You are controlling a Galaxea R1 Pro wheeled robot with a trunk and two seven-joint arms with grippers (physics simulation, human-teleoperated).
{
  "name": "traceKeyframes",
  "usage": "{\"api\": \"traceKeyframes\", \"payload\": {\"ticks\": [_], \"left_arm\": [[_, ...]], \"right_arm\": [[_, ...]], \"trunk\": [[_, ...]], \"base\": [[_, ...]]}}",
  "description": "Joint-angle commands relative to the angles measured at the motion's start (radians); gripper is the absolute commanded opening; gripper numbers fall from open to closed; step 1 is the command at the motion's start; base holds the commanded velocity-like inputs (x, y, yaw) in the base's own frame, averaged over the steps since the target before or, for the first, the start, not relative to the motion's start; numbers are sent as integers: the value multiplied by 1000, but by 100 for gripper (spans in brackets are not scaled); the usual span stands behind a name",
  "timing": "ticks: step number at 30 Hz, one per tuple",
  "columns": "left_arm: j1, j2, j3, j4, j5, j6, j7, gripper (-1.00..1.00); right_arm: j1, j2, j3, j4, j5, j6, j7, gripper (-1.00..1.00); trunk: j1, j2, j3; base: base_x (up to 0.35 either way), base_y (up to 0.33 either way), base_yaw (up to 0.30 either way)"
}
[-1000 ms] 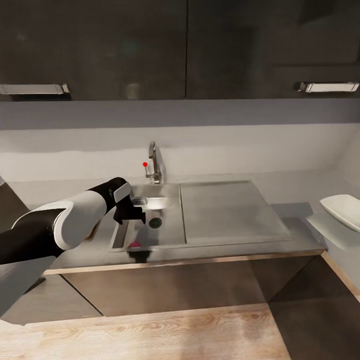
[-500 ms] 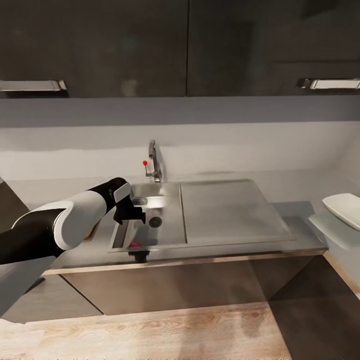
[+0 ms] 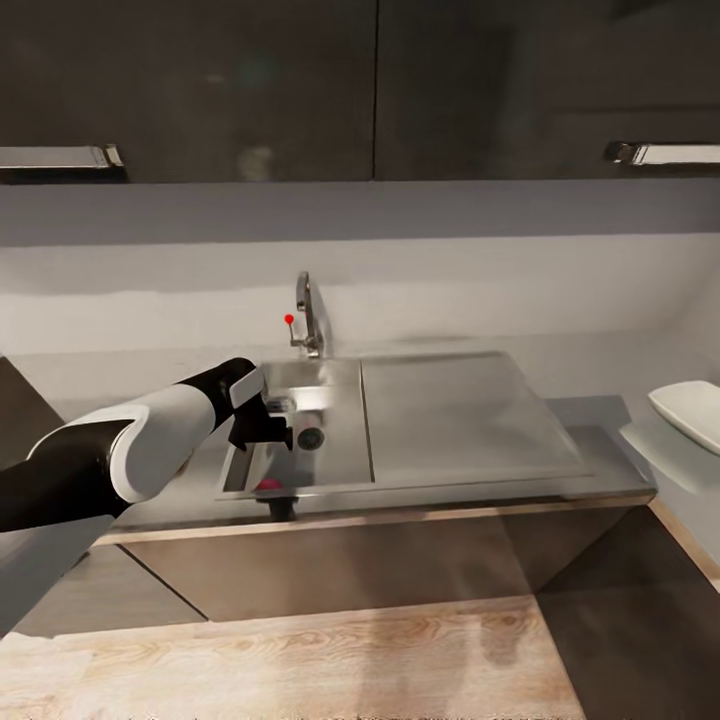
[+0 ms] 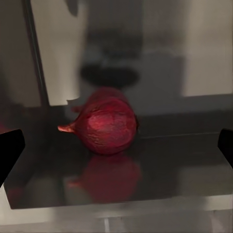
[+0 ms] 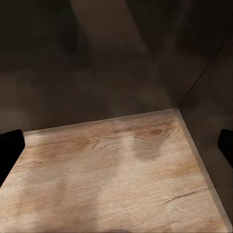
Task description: In the kitchen, take the Vidalia onion out of the sink, dice it on the chopping board with the paring knife, put the diced onion into the bowl on the countertop, then place both the paring knife and the chopping board into the sink.
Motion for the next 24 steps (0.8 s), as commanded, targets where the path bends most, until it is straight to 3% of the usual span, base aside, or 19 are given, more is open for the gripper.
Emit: {"api": "traceKeyframes", "payload": {"ticks": [1,24], "left_arm": [[0,0,8,2,1,1,10,100],[9,-4,8,2,0,0,10,100]], "right_arm": [[-1,0,-8,0,11,-2,-4,100],[-1,-1,-9,0,11,-2,-5,100]], "trunk": [[0,-2,-4],[0,-2,-40]], "base": [[0,0,0],[0,0,0]]}}
